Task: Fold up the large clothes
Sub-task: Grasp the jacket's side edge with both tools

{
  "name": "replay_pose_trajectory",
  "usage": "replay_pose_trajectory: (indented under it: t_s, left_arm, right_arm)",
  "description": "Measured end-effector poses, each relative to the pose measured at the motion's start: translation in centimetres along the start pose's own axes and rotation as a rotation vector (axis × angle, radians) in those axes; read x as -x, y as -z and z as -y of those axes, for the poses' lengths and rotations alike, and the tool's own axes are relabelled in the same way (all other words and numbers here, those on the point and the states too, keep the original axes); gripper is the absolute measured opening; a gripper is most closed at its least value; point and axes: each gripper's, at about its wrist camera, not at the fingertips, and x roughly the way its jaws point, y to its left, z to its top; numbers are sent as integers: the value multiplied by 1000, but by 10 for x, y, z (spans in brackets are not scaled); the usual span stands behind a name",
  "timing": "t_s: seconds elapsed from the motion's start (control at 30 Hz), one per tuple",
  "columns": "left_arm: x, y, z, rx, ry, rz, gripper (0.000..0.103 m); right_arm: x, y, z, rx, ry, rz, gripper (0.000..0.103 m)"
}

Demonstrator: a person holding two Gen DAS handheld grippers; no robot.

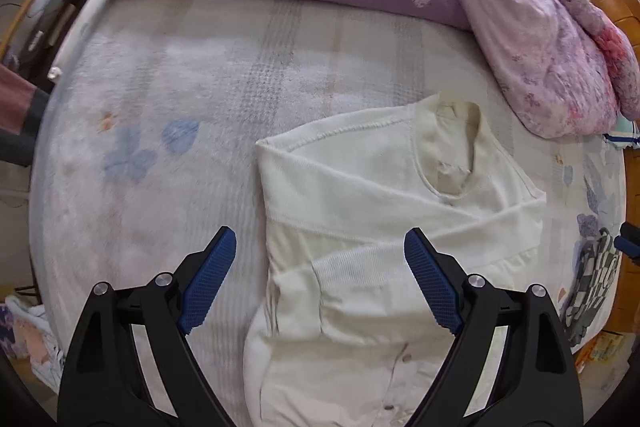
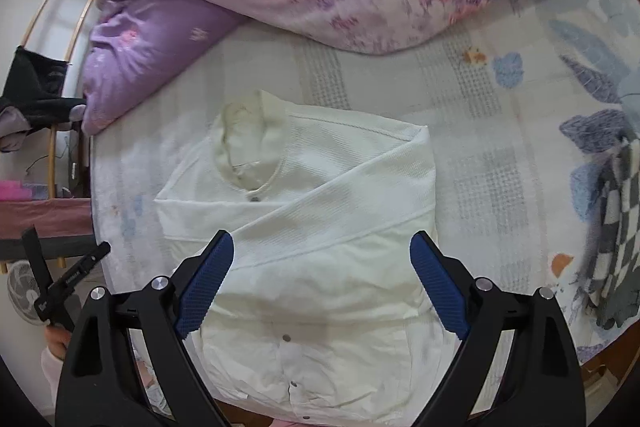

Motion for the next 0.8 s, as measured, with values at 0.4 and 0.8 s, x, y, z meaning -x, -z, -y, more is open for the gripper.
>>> replay_pose_trajectory:
  t_s: [0.4,0.8]
  left_arm:
    - [-137,-60,-48,75,60,-219,87]
    - [-208,-68,-49,13,9,-213,63]
  right_arm:
    - [-124,-74,65,-30,20,-239,86]
    - [-215,-100,93,18,245,-297,72]
